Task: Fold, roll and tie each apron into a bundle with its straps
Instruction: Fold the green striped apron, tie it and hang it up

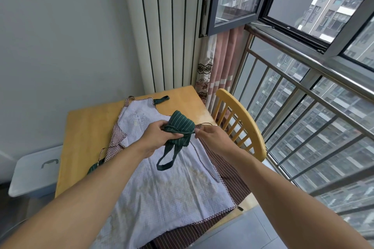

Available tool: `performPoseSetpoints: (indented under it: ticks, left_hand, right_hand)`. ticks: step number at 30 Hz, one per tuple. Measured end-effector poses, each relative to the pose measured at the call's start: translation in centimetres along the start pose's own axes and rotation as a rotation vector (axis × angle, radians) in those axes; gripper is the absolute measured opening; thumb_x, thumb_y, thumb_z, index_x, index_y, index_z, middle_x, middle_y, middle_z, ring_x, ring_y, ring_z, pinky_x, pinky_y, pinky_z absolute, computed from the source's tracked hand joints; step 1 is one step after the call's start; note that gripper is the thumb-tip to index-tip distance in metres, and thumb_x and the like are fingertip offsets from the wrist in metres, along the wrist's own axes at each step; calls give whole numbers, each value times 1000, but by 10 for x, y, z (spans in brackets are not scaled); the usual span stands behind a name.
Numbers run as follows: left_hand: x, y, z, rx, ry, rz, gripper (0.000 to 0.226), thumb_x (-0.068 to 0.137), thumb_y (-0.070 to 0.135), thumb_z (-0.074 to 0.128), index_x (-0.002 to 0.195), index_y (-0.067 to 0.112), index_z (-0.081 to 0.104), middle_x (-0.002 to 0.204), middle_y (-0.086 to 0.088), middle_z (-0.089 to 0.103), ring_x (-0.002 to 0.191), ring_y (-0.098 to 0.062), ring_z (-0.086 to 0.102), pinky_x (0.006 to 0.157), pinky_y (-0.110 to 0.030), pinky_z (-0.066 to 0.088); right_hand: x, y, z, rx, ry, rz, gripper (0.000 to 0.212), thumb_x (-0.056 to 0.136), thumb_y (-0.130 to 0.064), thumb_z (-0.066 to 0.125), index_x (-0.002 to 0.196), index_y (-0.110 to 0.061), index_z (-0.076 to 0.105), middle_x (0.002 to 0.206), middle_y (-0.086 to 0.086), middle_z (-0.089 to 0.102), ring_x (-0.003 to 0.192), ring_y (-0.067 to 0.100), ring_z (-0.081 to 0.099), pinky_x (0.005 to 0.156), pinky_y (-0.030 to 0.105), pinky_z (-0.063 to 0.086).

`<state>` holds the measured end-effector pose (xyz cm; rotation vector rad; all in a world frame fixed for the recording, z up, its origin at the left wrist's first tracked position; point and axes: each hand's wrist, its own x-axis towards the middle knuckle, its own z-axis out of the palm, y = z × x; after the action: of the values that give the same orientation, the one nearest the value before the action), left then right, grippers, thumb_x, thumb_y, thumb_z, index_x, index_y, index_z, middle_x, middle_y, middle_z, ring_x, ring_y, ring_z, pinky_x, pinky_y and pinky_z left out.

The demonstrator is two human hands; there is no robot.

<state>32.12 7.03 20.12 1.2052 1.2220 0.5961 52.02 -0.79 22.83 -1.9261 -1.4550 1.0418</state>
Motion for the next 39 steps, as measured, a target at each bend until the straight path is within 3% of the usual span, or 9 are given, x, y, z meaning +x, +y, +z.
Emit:
performPoseSetpoints:
  ticks: [3, 6, 9, 14, 18, 20, 29, 34, 39]
  left_hand:
    - [0, 0, 0, -3, 7, 31, 49, 73, 10, 90, 117, 12, 68, 111, -10, 74, 99, -24, 74, 85, -38, 63]
    - [-3, 3, 2, -62, 14, 40, 50, 72, 13, 91, 116, 9, 69, 108, -9, 75, 96, -23, 75, 79, -36, 63]
    - [-4, 5, 6, -73, 33, 23, 44, 75, 13, 90, 113, 9, 69, 104, -8, 76, 92, -22, 76, 72, -32, 63]
    - [-3, 0, 8, -110, 18, -54, 38, 80, 16, 86, 111, 4, 69, 102, -13, 77, 92, -27, 76, 75, -36, 63]
    - [-3, -13, 2, -199, 16, -157, 45, 89, 14, 78, 127, 4, 56, 111, -18, 73, 96, -31, 75, 85, -46, 63]
    - [-7, -20, 0, -226, -22, -188, 47, 93, 13, 74, 133, 11, 50, 116, -18, 70, 101, -32, 74, 89, -49, 61]
    - [-17, -25, -9, -432, -172, -226, 31, 105, 19, 55, 133, 8, 61, 125, -21, 69, 115, -36, 68, 93, -49, 59]
    - [-16, -28, -19, -495, -208, -257, 33, 103, 20, 56, 129, 2, 66, 135, -26, 62, 121, -37, 63, 101, -51, 55]
    - [-18, -23, -24, -444, -250, -231, 32, 102, 12, 55, 131, 2, 63, 119, -20, 71, 115, -32, 65, 102, -48, 55]
  right_hand:
    - [1, -3, -4, -184, -49, 10, 50, 98, -63, 49, 106, -19, 71, 128, 18, 65, 104, 29, 57, 95, 49, 47]
    - [-3, -5, -5, -510, -18, 5, 87, 66, -95, 49, 126, -34, 60, 163, 8, 31, 153, 36, 12, 121, 61, 10]
    - [-5, -6, 4, -652, 123, -162, 70, 71, -88, 58, 121, -40, 61, 165, 3, 27, 155, 35, 5, 123, 60, -1]
    - [-8, -8, 18, -742, 150, -263, 43, 96, -60, 56, 119, -26, 68, 137, 2, 59, 135, 26, 42, 116, 47, 32]
    - [-10, -7, 18, -484, 7, -235, 24, 105, -41, 51, 100, -22, 65, 85, 0, 65, 84, 22, 61, 64, 33, 42]
    - [-7, -3, 18, -324, -51, -185, 25, 107, -40, 48, 95, -23, 63, 78, 0, 63, 69, 16, 57, 56, 28, 37]
    - [5, 0, 36, -4, 34, -79, 21, 105, -32, 48, 94, -20, 61, 89, 2, 65, 77, 17, 55, 65, 34, 42]
    - [8, 2, 37, 212, 40, -44, 20, 104, -27, 50, 93, -16, 62, 96, 0, 72, 95, 30, 66, 86, 51, 53]
    - [10, 9, 35, 399, 22, -9, 20, 107, -22, 46, 93, -15, 60, 93, 1, 75, 96, 22, 71, 90, 44, 56]
